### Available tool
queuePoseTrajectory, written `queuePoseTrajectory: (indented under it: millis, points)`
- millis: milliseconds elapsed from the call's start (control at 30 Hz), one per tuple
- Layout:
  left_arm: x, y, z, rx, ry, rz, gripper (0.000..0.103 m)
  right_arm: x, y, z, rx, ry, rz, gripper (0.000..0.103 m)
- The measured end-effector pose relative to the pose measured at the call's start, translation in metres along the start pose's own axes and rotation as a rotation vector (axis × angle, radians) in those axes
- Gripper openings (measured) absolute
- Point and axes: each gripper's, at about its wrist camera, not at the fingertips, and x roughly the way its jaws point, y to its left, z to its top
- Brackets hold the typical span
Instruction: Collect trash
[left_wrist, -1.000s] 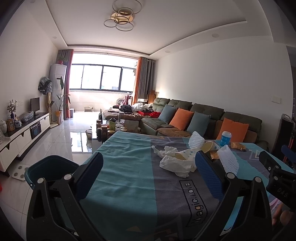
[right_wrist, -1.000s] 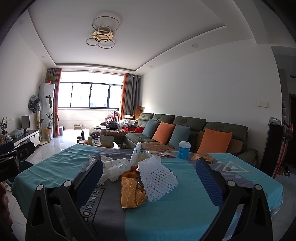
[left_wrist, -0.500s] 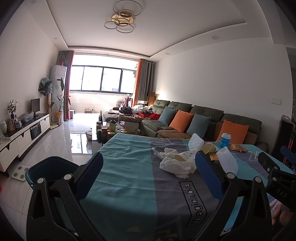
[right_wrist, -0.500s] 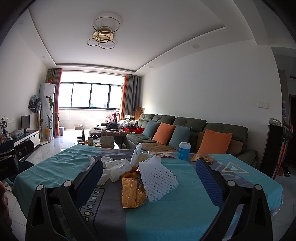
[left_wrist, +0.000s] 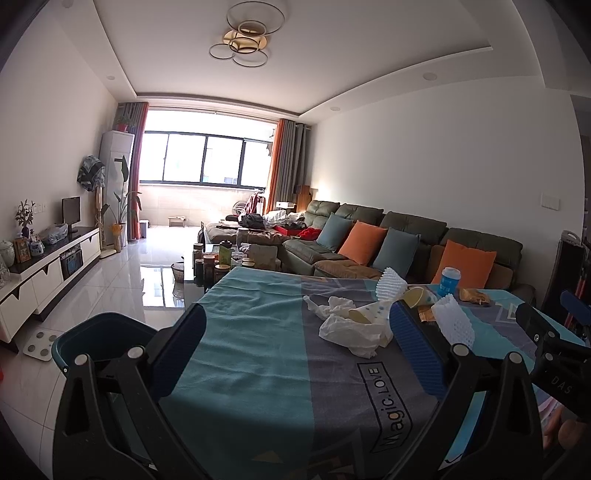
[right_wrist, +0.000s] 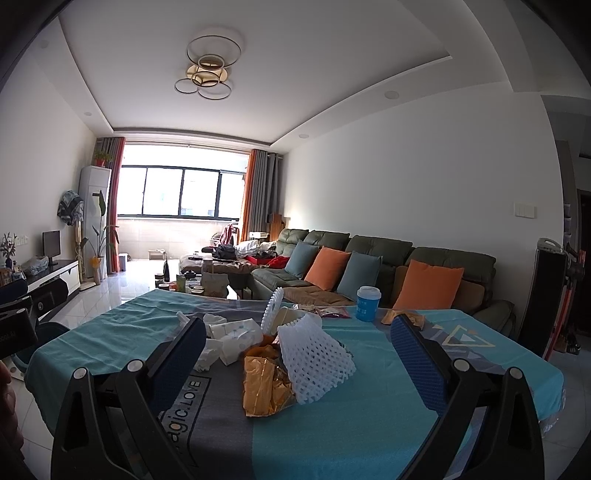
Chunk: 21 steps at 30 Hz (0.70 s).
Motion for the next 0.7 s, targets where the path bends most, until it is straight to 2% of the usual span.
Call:
queuePoseTrajectory:
  millis: [467, 700]
  points:
    - [-0.005, 0.0, 0.005, 0.0, -0.004, 0.004, 0.098, -0.003, -0.004, 0.003, 0.005, -0.017, 0.007, 0.097]
    - [-0.013, -0.002, 0.008, 0.011, -0.037, 0.007, 0.098, -0.005, -0.005, 0.007, 0.005, -0.039, 0.013, 0.097]
